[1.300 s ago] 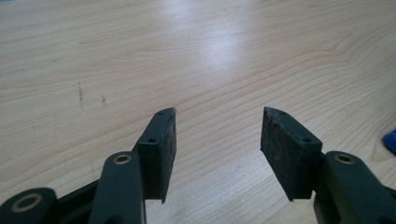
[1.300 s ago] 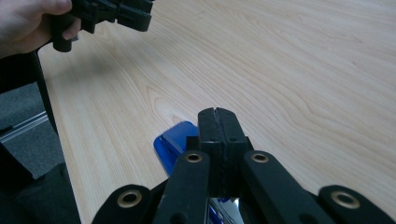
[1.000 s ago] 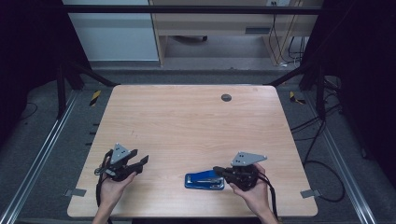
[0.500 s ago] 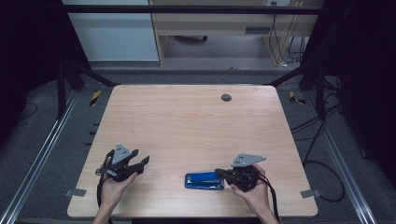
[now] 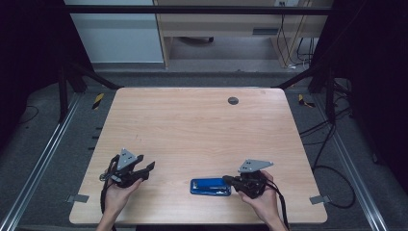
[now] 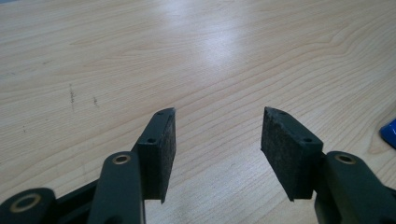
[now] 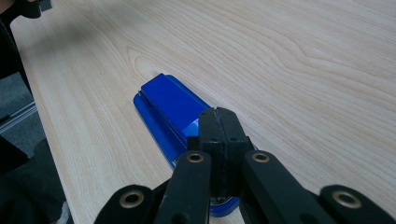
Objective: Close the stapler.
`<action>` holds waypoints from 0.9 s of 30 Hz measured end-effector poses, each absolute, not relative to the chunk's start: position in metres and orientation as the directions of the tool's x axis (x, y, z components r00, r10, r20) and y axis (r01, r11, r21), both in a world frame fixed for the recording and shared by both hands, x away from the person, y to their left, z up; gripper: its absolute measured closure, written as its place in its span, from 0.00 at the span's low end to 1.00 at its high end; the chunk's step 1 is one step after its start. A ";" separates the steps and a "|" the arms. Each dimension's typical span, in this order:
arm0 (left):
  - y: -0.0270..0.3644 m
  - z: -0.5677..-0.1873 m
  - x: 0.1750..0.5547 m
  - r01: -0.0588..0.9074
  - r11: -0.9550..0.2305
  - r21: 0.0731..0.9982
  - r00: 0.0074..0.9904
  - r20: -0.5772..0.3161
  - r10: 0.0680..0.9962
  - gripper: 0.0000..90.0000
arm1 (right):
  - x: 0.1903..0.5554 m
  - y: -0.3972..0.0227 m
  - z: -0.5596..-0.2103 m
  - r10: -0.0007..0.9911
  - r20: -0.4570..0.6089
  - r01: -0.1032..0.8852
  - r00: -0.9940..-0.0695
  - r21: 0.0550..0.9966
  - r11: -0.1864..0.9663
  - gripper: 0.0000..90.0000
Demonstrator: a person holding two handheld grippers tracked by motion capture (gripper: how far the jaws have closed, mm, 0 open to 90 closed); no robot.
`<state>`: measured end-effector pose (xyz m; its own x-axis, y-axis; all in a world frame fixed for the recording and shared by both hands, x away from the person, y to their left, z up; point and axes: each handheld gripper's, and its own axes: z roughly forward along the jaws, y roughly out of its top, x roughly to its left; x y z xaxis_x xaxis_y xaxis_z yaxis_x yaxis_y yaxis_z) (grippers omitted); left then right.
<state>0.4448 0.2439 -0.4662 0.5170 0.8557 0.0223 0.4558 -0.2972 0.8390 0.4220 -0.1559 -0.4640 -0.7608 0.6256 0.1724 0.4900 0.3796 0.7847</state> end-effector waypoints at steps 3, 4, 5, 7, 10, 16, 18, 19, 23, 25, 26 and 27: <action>0.244 -0.466 0.445 0.455 -0.302 0.838 0.518 0.026 0.855 0.50 | 0.422 -0.156 -0.464 0.624 0.183 0.498 -0.759 0.782 0.376 1.00; 0.243 -0.466 0.445 0.455 -0.302 0.838 0.518 0.026 0.855 0.50 | 0.422 -0.155 -0.465 0.627 0.177 0.501 -0.758 0.775 0.386 1.00; 0.243 -0.466 0.445 0.454 -0.303 0.838 0.520 0.027 0.854 0.50 | 0.422 -0.154 -0.466 0.626 0.169 0.494 -0.761 0.776 0.392 1.00; 0.243 -0.465 0.444 0.453 -0.303 0.839 0.520 0.028 0.854 0.50 | 0.423 -0.156 -0.467 0.622 0.188 0.501 -0.760 0.779 0.377 1.00; 0.244 -0.465 0.445 0.449 -0.297 0.843 0.516 0.026 0.856 0.50 | 0.422 -0.155 -0.467 0.617 0.170 0.482 -0.769 0.787 0.385 1.00; 0.245 -0.465 0.445 0.445 -0.293 0.846 0.522 0.021 0.853 0.50 | 0.423 -0.157 -0.462 0.619 0.173 0.462 -0.766 0.817 0.344 1.00; 0.244 -0.465 0.445 0.444 -0.297 0.846 0.525 0.023 0.851 0.50 | 0.424 -0.160 -0.463 0.634 0.159 0.447 -0.757 0.833 0.325 0.94; 0.244 -0.465 0.445 0.441 -0.301 0.846 0.529 0.026 0.848 0.49 | 0.424 -0.161 -0.463 0.641 0.158 0.446 -0.751 0.837 0.317 0.92; 0.243 -0.465 0.445 0.441 -0.303 0.845 0.535 0.023 0.844 0.48 | 0.428 -0.170 -0.462 0.665 0.146 0.429 -0.733 0.858 0.284 0.85; 0.242 -0.466 0.446 0.444 -0.302 0.843 0.537 0.019 0.843 0.48 | 0.430 -0.175 -0.462 0.682 0.137 0.428 -0.718 0.860 0.277 0.82; 0.242 -0.467 0.446 0.446 -0.302 0.843 0.539 0.017 0.842 0.48 | 0.431 -0.179 -0.462 0.697 0.122 0.421 -0.707 0.864 0.276 0.79; 0.242 -0.467 0.446 0.445 -0.303 0.843 0.540 0.017 0.842 0.48 | 0.433 -0.182 -0.463 0.712 0.115 0.421 -0.693 0.866 0.270 0.78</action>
<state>0.4457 0.2422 -0.4674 0.5397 0.8417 0.0169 0.4455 -0.3026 0.8426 0.4328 -0.1823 -0.4626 -0.6927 0.7120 0.1149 0.4214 0.2703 0.8657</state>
